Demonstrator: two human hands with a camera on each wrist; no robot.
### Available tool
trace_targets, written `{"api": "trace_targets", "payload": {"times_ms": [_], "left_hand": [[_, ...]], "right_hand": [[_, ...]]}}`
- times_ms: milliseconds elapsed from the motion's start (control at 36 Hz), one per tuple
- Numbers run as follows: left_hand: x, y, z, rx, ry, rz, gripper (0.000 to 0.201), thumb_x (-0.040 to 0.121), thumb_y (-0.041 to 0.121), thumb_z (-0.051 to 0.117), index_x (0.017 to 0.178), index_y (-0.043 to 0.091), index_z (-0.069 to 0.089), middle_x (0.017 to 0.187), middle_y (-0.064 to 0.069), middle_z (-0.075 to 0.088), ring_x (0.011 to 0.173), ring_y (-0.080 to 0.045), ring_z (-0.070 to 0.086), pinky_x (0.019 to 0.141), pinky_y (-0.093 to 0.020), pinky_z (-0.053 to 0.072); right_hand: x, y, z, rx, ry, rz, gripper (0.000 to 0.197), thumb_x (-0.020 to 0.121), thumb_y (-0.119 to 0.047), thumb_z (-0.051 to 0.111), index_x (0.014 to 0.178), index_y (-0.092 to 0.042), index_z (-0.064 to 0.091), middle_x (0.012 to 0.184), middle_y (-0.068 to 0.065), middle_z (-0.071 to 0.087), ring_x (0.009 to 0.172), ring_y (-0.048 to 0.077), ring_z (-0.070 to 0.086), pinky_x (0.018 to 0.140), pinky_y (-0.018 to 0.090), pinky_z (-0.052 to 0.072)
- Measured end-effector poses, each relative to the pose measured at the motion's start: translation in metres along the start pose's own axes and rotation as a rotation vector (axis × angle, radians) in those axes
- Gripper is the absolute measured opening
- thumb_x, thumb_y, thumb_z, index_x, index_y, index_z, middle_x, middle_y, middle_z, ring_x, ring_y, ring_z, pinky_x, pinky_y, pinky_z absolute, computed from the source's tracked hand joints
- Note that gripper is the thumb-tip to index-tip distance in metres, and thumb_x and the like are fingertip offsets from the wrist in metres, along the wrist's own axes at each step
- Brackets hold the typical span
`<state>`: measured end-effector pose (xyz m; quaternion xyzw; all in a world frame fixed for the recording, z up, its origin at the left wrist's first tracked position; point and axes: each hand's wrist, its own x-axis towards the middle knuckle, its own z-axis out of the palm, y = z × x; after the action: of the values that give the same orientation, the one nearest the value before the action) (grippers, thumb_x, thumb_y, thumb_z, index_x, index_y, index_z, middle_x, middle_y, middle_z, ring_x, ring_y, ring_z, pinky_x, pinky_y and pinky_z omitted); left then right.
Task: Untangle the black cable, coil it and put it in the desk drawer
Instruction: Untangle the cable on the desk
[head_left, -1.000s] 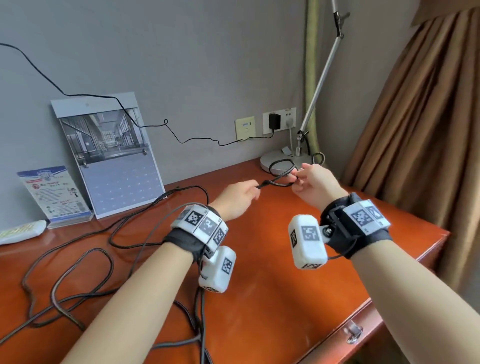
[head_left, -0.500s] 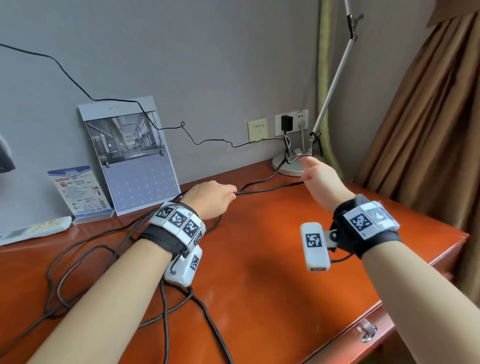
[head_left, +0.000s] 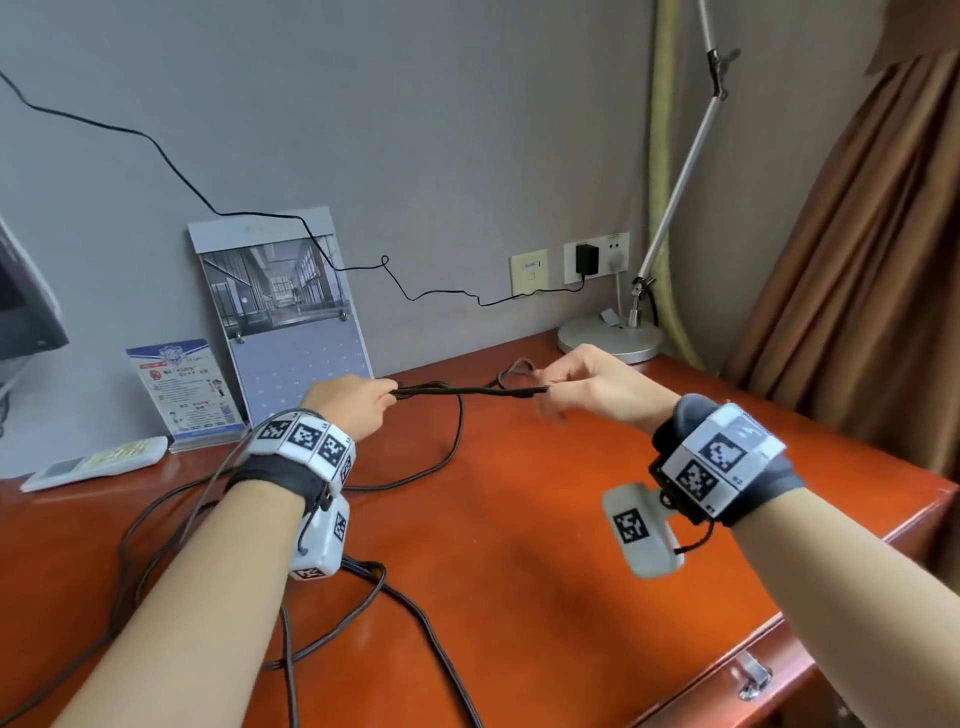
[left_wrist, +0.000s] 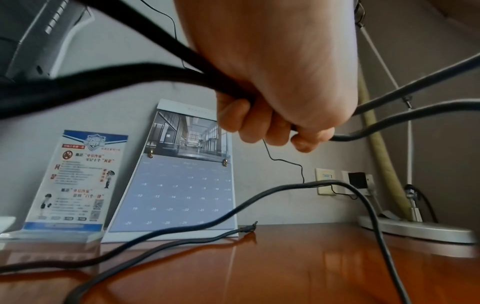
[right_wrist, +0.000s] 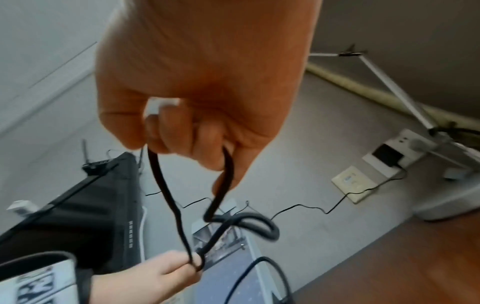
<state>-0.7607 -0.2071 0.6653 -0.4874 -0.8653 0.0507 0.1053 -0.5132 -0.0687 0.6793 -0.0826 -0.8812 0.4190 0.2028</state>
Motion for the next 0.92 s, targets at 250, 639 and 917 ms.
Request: {"api": "trace_targets", "payload": {"times_ms": [250, 639, 917], "left_hand": [[0.001, -0.009, -0.008, 0.077, 0.093, 0.029, 0.025, 0.104, 0.028, 0.03, 0.107, 0.027, 0.054, 0.081, 0.008, 0.053, 0.074, -0.02, 0.051, 0.061, -0.027, 0.037], [-0.011, 0.007, 0.007, 0.083, 0.287, 0.117, 0.023, 0.102, 0.032, 0.031, 0.098, 0.023, 0.052, 0.083, 0.002, 0.067, 0.074, -0.023, 0.063, 0.058, -0.027, 0.041], [-0.016, 0.017, 0.022, 0.077, 0.247, 0.113, 0.021, 0.103, 0.028, 0.031, 0.107, 0.02, 0.05, 0.076, -0.004, 0.064, 0.067, -0.027, 0.059, 0.055, -0.028, 0.036]], "right_hand": [[0.005, -0.013, 0.001, 0.285, -0.211, 0.075, 0.033, 0.075, -0.023, 0.038, 0.052, -0.003, 0.052, 0.037, 0.002, 0.036, 0.041, 0.019, 0.027, 0.047, 0.025, 0.029], [0.016, 0.012, 0.028, -0.994, 0.089, 0.393, 0.022, 0.096, -0.019, 0.045, 0.102, -0.006, 0.062, 0.086, 0.006, 0.057, 0.077, 0.028, 0.054, 0.063, 0.028, 0.039], [0.014, 0.024, 0.012, 0.232, 0.542, 0.351, 0.044, 0.092, -0.021, 0.05, 0.051, -0.012, 0.037, 0.035, -0.008, 0.035, 0.031, 0.021, 0.049, 0.046, 0.025, 0.035]]}}
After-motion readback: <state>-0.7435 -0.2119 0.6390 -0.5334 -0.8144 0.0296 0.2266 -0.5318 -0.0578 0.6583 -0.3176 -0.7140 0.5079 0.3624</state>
